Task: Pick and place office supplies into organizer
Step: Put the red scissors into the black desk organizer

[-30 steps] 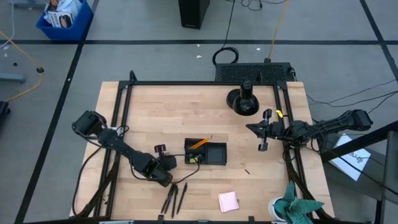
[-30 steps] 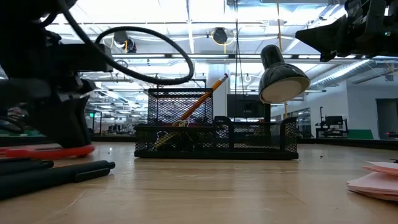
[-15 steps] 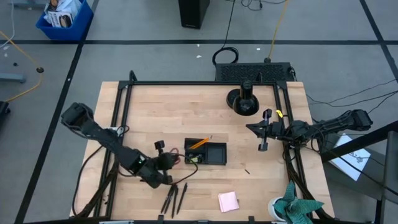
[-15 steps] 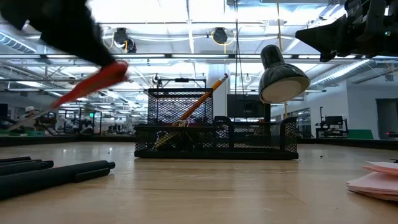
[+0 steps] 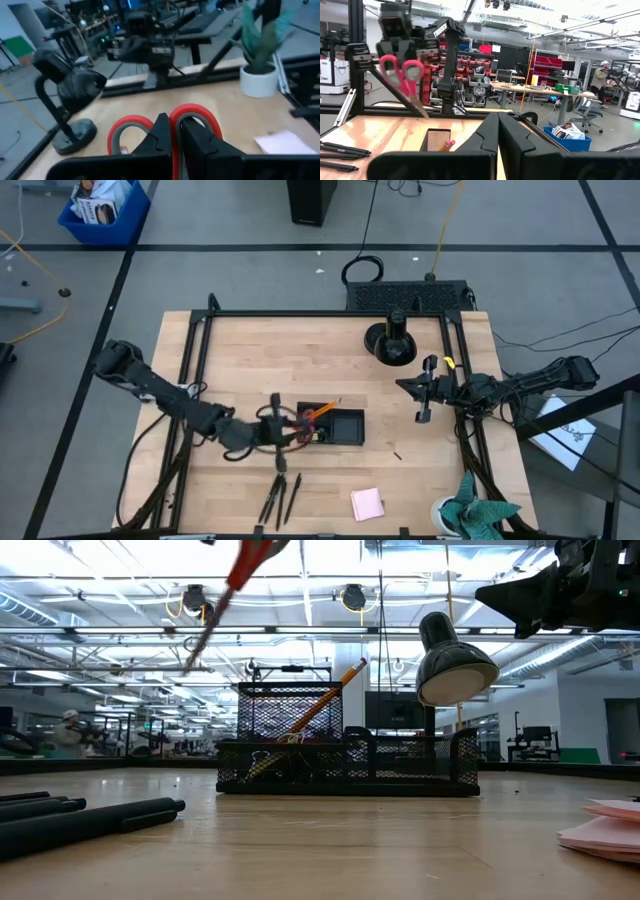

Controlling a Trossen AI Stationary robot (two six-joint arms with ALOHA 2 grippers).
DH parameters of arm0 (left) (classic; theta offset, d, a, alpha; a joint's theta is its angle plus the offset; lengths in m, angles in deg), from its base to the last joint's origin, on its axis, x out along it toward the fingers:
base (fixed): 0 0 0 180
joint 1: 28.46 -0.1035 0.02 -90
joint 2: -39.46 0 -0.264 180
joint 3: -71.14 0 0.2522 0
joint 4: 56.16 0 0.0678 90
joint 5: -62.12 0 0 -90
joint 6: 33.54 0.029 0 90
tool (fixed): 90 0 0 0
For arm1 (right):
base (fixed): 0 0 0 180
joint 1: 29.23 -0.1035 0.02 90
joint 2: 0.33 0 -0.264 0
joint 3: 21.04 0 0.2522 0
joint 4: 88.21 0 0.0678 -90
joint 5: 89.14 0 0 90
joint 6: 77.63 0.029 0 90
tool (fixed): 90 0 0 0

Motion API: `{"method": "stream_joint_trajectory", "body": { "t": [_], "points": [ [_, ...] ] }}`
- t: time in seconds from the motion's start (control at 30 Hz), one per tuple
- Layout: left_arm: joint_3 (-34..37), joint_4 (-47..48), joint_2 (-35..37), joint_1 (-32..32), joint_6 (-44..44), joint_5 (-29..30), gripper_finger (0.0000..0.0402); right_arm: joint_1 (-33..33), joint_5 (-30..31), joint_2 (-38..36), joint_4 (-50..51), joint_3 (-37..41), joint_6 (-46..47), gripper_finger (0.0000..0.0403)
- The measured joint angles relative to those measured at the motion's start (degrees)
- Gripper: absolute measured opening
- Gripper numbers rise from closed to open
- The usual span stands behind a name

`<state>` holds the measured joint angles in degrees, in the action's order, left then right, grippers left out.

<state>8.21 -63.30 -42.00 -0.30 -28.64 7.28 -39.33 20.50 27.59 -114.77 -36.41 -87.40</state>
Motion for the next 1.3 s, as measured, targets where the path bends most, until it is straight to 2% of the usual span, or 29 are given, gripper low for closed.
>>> {"method": "stream_joint_trajectory", "body": {
  "t": [0.13, 0.33, 0.5, 0.73, 0.97, 1.1, 1.3],
  "points": [
    [0.00, -5.04, -0.12, -3.80, 2.81, -3.85, 0.0010, -0.01, -0.02, 0.00, 0.00, 0.01, 0.03, 0.0000],
    [-0.01, -12.89, -0.10, -9.22, 1.80, -11.22, 0.0013, 0.01, -0.02, 0.00, 0.00, 0.01, -0.14, 0.0000],
    [-0.02, -14.36, -0.10, -12.21, -2.55, -12.71, 0.0010, 0.01, -0.02, 0.00, 0.00, 0.01, -0.70, 0.0000],
    [-0.09, -18.47, -6.05, -14.48, -8.30, -14.26, 0.0016, 0.01, -0.02, 0.02, 0.00, 0.01, -0.99, 0.0000],
    [-0.09, -19.56, -11.02, -15.12, -6.90, -14.31, 0.0010, 0.01, -0.03, 0.02, 0.00, 0.00, -0.99, 0.0000],
    [-0.09, -18.73, -11.27, -15.40, -6.64, -13.67, 0.0021, 0.01, -0.04, 0.02, 0.03, 0.01, -0.99, 0.0000],
    [-0.09, -15.17, -11.27, -16.76, -9.44, -12.43, 0.0010, 0.00, -0.02, 0.01, 0.01, 0.00, -1.41, 0.0000]
  ]
}}
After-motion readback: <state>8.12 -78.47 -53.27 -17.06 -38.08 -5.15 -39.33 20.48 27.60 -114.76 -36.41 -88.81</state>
